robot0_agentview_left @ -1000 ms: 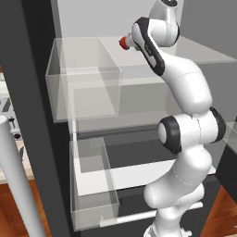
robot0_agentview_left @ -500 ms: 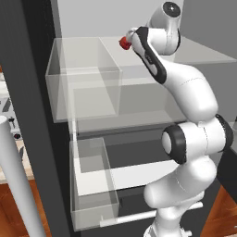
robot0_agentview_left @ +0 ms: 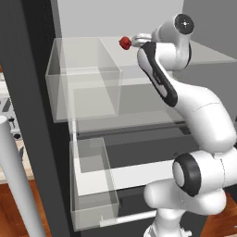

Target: Retrieve the butter from the fridge and place it on a plate on the dining table. Then retrieve the butter knife by the fridge and place it near the plate.

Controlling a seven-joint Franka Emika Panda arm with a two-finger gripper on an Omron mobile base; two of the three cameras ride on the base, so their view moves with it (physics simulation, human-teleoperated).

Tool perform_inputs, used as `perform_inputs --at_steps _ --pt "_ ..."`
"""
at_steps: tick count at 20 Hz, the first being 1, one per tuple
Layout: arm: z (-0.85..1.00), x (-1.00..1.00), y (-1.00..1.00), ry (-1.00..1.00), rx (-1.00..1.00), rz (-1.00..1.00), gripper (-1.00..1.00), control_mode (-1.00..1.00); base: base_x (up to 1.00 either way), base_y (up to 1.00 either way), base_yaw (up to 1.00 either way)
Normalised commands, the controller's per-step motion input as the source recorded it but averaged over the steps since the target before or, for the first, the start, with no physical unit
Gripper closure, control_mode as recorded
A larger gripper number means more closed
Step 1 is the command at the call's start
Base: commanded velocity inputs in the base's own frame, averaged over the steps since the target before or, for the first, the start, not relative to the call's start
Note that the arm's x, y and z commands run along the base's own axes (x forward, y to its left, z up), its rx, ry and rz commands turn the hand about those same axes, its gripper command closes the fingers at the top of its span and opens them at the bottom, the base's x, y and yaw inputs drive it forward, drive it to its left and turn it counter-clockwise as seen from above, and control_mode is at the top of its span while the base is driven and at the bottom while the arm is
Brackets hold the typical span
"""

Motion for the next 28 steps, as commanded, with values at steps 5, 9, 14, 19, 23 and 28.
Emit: perform_inputs --at_steps 5,9,14,19,23,28 --pt "0.07 -1.0 -0.05 0.0 -0.01 0.0 1.0 -1.0 0.0 0.0 0.0" --pt "0.23 -0.98 -0.01 0.13 0.0 0.0 1.0 -1.0 0.0 0.0 0.0" --pt "0.14 -0.77 0.0 0.27 -0.02 -0.01 1.0 -1.0 0.0 0.0 0.0" --pt "-0.03 -0.95 -0.01 0.0 0.0 0.0 1.0 -1.0 0.0 0.0 0.0" --pt "-0.39 -0.86 -0.11 0.0 -0.03 0.0 1.0 -1.0 0.0 0.0 0.0" --pt "-0.47 -0.78 -0.02 0.01 -0.09 0.0 1.0 -1.0 0.0 0.0 0.0"
